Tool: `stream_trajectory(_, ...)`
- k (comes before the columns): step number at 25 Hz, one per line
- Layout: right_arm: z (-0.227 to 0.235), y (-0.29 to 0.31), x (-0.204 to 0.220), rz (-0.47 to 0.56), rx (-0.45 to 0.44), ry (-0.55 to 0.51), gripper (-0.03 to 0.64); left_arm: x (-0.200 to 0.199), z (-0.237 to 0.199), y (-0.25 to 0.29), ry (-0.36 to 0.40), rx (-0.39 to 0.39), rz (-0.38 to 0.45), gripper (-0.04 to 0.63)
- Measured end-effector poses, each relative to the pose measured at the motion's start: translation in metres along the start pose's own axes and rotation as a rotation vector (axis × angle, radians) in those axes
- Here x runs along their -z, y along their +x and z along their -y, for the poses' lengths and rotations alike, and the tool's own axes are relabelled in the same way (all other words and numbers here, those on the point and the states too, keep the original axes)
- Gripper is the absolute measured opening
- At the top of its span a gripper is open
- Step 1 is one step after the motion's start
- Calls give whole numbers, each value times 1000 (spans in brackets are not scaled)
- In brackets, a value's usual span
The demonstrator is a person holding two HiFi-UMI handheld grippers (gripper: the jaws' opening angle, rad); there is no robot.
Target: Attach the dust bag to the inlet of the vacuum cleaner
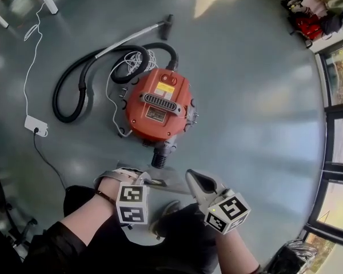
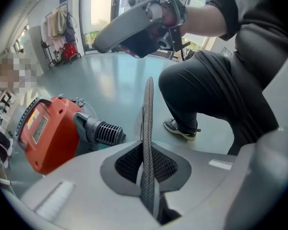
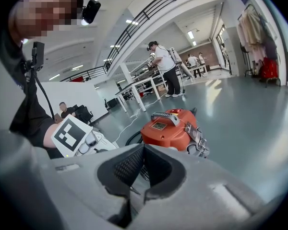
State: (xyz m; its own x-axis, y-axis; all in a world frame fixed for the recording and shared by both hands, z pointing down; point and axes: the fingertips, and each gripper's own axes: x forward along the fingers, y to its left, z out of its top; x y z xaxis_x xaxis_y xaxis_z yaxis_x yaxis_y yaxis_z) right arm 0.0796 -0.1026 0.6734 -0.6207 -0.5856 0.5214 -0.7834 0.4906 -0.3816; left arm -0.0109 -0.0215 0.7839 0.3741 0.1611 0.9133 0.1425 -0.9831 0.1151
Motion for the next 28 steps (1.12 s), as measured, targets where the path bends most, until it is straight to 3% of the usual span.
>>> stream_trajectory(12,29,28,20,146,-36,-74,-8,14,-22,26,48,-45,-4,38)
stream_trajectory(20,34,27,28,181,-49,-84,-7,3,-50,17,4,-133,17,38)
stream_trajectory(25,38,23,23,222,-48,-84,-6,14,-61,16,-33,-161,-13,48)
stream_trajectory(28,40,24,23,234,-45,-84,-6,10,-63,16,-43,-173,16,54)
